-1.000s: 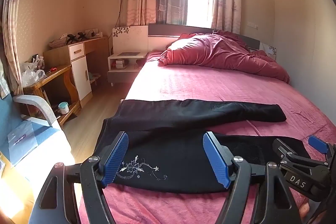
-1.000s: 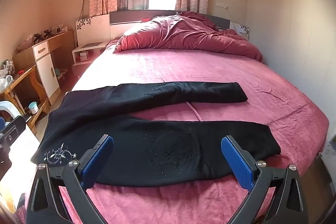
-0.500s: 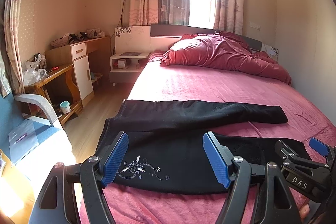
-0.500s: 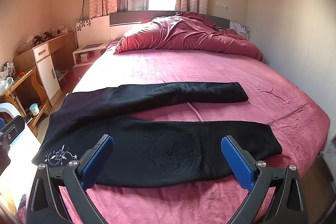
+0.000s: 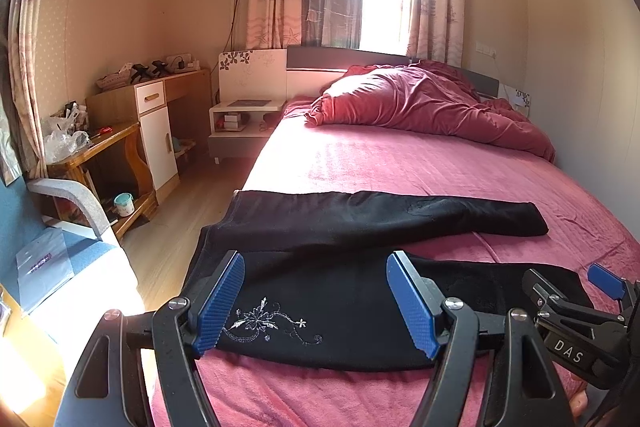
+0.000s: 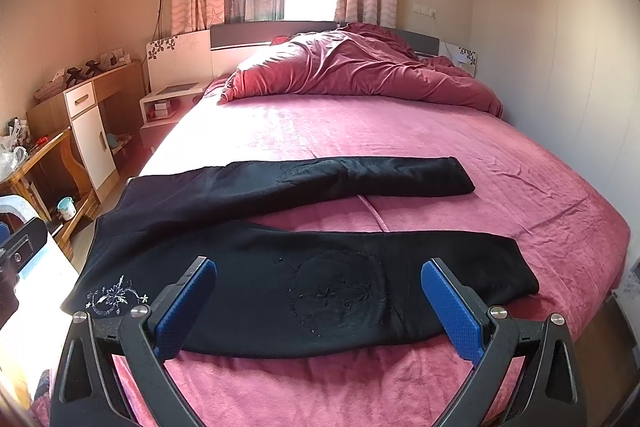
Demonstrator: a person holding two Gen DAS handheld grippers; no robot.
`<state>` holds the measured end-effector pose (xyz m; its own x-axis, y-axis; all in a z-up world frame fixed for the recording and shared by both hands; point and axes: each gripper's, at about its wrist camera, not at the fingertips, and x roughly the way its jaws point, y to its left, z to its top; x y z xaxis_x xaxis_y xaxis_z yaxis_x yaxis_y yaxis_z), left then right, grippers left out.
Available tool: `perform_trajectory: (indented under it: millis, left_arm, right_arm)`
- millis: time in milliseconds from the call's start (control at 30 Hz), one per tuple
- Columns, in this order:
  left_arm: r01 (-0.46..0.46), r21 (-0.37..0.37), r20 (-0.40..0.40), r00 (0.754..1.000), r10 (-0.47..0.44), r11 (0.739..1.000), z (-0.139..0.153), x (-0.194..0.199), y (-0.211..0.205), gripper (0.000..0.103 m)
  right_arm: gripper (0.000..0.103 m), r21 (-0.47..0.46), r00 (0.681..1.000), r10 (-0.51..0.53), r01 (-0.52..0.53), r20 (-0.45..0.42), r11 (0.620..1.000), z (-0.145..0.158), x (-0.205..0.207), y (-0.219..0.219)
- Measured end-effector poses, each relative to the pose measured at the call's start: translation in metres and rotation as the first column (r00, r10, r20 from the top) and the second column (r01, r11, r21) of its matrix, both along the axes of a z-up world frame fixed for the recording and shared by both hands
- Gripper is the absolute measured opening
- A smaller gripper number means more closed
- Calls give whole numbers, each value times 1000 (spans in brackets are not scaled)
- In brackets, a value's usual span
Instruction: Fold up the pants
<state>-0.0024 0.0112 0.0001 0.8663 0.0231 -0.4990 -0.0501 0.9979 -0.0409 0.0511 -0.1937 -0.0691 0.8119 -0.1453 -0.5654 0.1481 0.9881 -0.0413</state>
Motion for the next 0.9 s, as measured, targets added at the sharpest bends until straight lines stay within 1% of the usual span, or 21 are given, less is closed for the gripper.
perform_trajectory:
  millis: [500, 900]
  left_arm:
    - [0, -1, -5, 1000, 0, 1000, 0, 1, 1, 76]
    - [6, -2, -34, 999, -6, 1000, -8, 8, 0, 76]
  right_arm:
    - [103, 5, 1000, -6, 6, -17, 1000, -9, 2, -8]
    - [103, 19, 999, -5, 6, -46, 1000, -19, 6, -11]
